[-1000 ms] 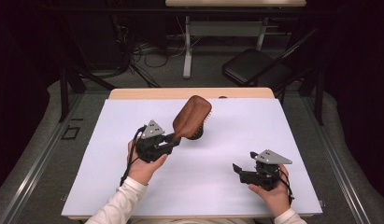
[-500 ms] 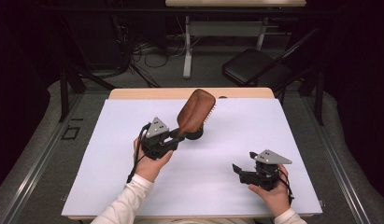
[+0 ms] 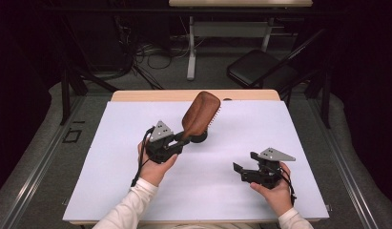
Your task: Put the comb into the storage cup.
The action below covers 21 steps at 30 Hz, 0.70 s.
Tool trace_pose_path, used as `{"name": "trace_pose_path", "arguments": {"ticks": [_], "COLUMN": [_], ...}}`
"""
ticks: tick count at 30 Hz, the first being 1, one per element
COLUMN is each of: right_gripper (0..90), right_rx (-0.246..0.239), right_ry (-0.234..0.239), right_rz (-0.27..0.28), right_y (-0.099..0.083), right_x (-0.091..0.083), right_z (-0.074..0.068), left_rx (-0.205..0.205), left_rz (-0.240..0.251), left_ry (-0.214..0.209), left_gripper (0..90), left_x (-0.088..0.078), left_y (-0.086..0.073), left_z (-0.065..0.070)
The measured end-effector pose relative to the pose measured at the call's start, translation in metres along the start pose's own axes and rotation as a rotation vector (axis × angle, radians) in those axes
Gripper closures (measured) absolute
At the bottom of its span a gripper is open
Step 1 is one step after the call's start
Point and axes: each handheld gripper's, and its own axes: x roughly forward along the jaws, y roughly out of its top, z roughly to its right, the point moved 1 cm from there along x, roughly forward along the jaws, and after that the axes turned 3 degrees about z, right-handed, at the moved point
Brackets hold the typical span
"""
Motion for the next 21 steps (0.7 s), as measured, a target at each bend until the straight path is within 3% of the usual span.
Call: {"name": "trace_pose_path", "arguments": {"ticks": [9,21], "right_gripper": [16.3,15.9], "right_rx": [0.079,0.155], "right_ry": [0.041,0.091], "right_rz": [-0.045,-0.106], "right_y": [0.02,0.059], "right_x": [0.011,0.027], "right_z": [-0.001,0.0], "left_rx": [-0.002,-0.011], "left_rz": [0.009,0.011], "left_ry": [-0.003,0.002], "left_gripper": [72.3,72.3], "left_x": [-0.001,-0.001], "left_y": [0.0,-0.003], "left_z": [0.0,-0.003]}}
